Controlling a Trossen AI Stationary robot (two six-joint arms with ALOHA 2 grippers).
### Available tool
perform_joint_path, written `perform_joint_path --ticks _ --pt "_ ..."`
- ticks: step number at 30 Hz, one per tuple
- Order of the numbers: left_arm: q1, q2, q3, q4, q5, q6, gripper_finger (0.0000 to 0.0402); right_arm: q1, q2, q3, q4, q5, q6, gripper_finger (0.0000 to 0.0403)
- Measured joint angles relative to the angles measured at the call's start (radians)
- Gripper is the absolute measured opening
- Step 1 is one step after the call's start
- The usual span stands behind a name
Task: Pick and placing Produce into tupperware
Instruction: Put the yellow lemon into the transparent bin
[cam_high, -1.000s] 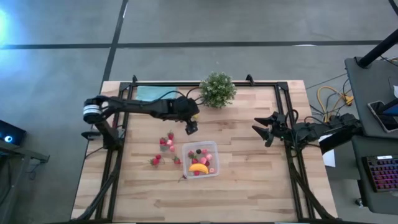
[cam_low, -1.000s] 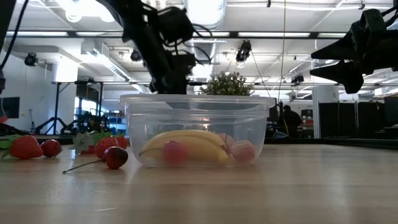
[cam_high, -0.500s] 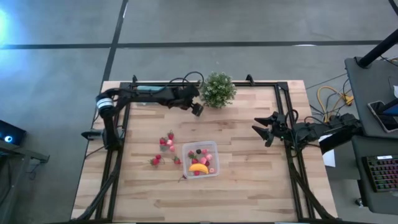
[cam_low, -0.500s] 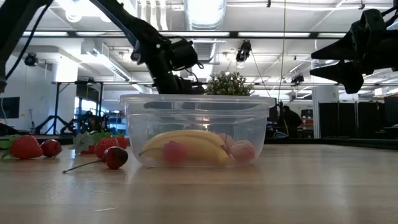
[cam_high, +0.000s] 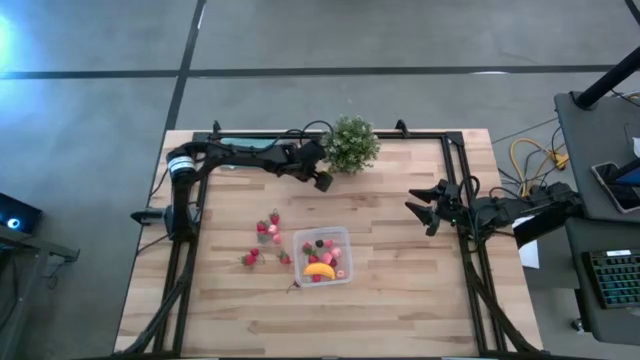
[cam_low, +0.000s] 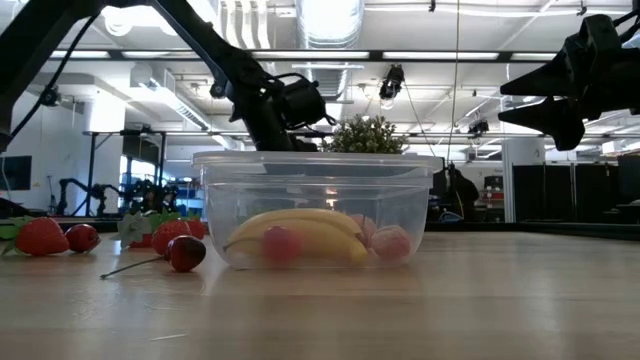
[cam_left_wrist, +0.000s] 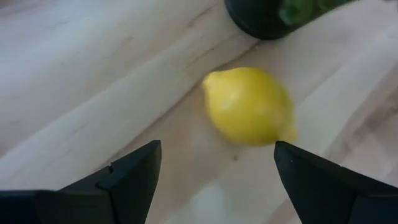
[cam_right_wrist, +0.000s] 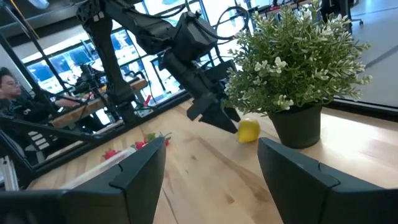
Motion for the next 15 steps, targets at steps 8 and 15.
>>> perform_joint_path --ticks 8,15 --pt "-0.006 -0.018 0.003 0.042 0.042 0.0 0.0297 0.0 0.0 0.0 0.0 0.0 0.0 0.0252" --pt "-0.024 -0.015 0.006 0.178 0.014 0.006 0.0297 0.0 0.0 0.0 0.0 0.0 0.0 0.0251"
